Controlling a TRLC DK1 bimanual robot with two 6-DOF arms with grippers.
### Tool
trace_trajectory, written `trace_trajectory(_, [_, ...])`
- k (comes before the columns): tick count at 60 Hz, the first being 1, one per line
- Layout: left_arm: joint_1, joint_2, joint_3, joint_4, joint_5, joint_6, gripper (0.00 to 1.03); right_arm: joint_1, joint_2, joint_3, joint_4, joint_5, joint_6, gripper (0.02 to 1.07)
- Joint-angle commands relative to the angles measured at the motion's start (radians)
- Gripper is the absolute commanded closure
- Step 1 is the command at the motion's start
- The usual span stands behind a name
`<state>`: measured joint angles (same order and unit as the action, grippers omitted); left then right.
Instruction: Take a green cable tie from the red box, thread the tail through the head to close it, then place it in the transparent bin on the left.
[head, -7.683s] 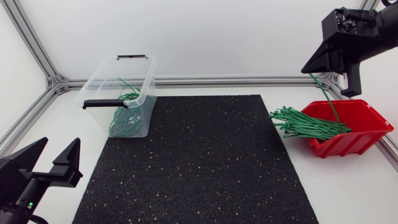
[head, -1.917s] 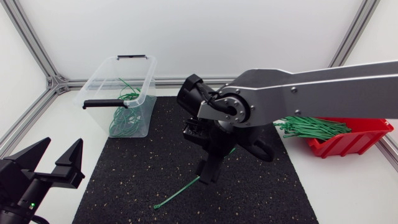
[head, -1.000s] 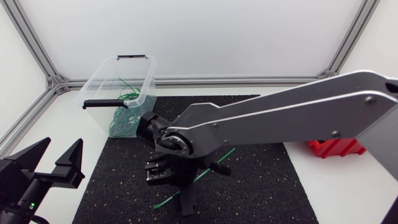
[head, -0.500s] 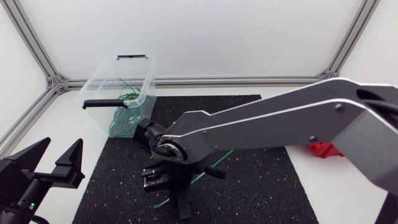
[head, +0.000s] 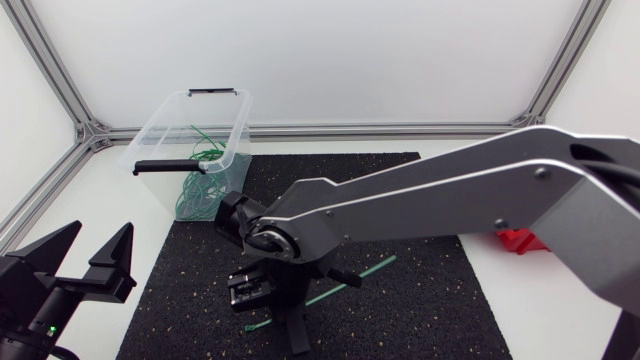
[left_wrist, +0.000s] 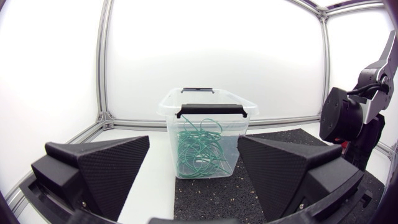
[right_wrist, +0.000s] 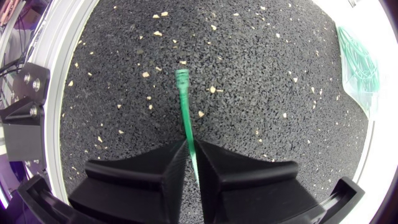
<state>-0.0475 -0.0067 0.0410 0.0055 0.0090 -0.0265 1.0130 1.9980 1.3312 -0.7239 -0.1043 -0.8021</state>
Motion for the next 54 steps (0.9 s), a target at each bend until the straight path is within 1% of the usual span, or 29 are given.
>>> trace_trajectory(1, [-0.005,0.004,-0.038,-0.033,-0.004,-0.015,0.04,-0.004,0.048,0.014,-0.011,0.000,-0.036,1.01])
trace_trajectory(12, [-0.006,0.004,-0.038,-0.033,-0.004,-0.015,0.04,-0.007,0.002,0.014,-0.014,-0.002,-0.028,1.01])
trace_trajectory(27, [-0.008,0.004,-0.038,-0.033,-0.004,-0.015,0.04,-0.040,-0.099,0.037,-0.077,-0.009,-0.017,1.01])
trace_trajectory(36, [-0.006,-0.003,-0.038,-0.029,-0.004,0.000,0.04,-0.102,-0.133,0.063,-0.124,-0.054,0.004,1.01])
trace_trajectory(43, [-0.025,-0.006,-0.038,-0.029,-0.004,0.014,0.04,-0.148,-0.163,0.092,-0.178,-0.132,0.027,1.01])
trace_trajectory(47, [-0.048,-0.006,-0.038,-0.027,-0.004,0.011,0.04,-0.165,-0.165,0.117,-0.212,-0.152,0.049,1.01])
trace_trajectory(49, [-0.074,-0.007,-0.038,-0.022,-0.004,0.011,0.04,-0.172,-0.169,0.125,-0.226,-0.161,0.053,1.01])
trace_trajectory(54, [-0.107,-0.007,-0.024,-0.022,-0.004,0.011,0.07,-0.195,-0.183,0.149,-0.270,-0.196,0.072,1.01])
